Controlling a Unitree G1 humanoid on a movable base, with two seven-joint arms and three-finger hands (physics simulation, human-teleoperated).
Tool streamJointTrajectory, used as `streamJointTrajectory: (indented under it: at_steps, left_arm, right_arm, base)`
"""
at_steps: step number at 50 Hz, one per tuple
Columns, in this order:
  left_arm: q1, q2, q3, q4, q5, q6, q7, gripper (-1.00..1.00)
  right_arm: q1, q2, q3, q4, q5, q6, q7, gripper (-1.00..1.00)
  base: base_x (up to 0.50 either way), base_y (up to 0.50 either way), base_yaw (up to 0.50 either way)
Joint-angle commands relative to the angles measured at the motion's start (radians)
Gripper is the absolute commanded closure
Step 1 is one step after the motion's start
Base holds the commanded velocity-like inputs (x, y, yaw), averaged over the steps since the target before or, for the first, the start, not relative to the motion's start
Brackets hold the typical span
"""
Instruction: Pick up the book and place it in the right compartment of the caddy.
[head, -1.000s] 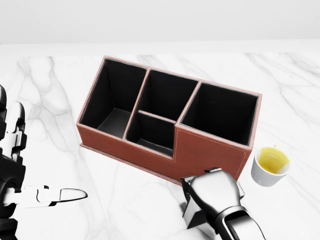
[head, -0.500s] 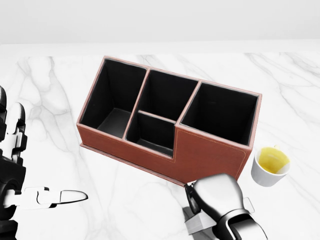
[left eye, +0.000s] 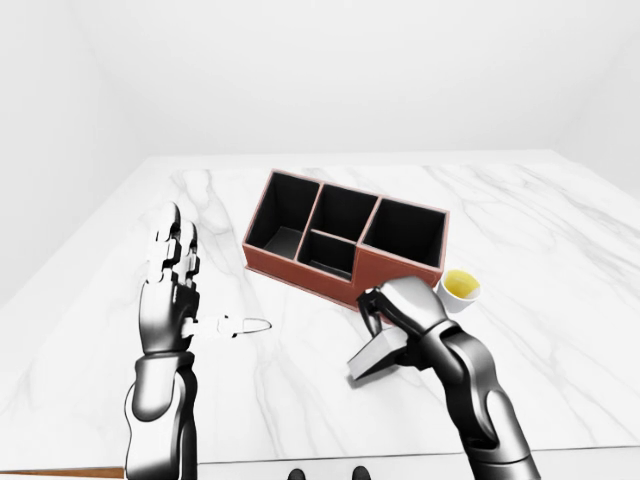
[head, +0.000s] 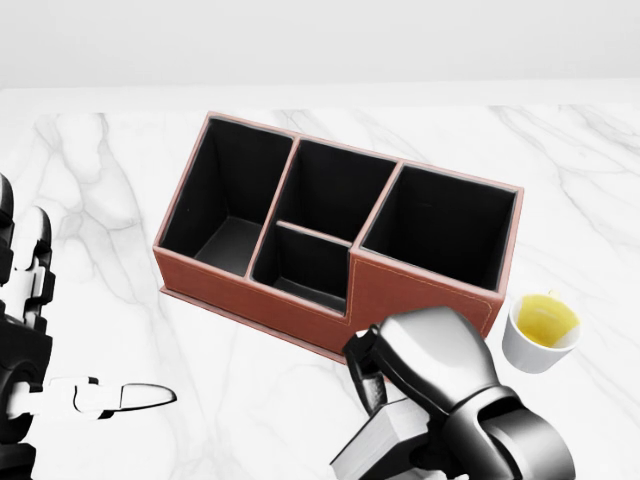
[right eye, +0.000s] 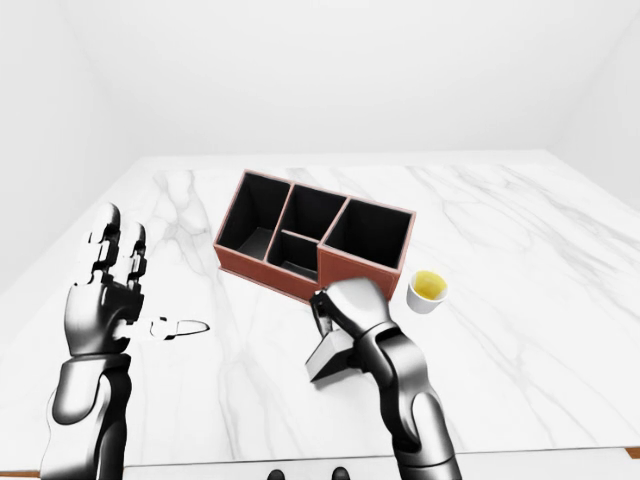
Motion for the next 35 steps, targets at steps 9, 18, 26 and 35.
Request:
streamJointTrajectory:
  at_steps: [9,18,26,35]
  left_arm:
    - [0.008,-0.001,0.011,-0.02,-0.007,0.005,-0.007,-1.0]
    - [0.013,-0.003,0.014,-0.027,-0.011,0.004,-0.009,-1.0]
    - [0.019,-0.006,0.017,-0.032,-0.015,0.002,-0.012,-1.0]
    - [0.028,-0.01,0.017,-0.037,-0.015,-0.003,-0.011,-1.0]
  right_arm:
    - [-0.115,0.042,-0.02,-0.217,0.163,0.0,0.15,1.0]
    - [-0.219,0.054,-0.026,-0.255,0.188,0.0,0.119,1.0]
    - [-0.301,0.071,-0.027,-0.289,0.179,0.0,0.057,1.0]
    - [-0.37,0.084,-0.022,-0.33,0.198,0.0,0.043,1.0]
  base:
    - [0.0,0.0,0.0]
    - [0.0,0.0,0.0]
    - [0.0,0.0,0.0]
    - [0.0,0.0,0.0]
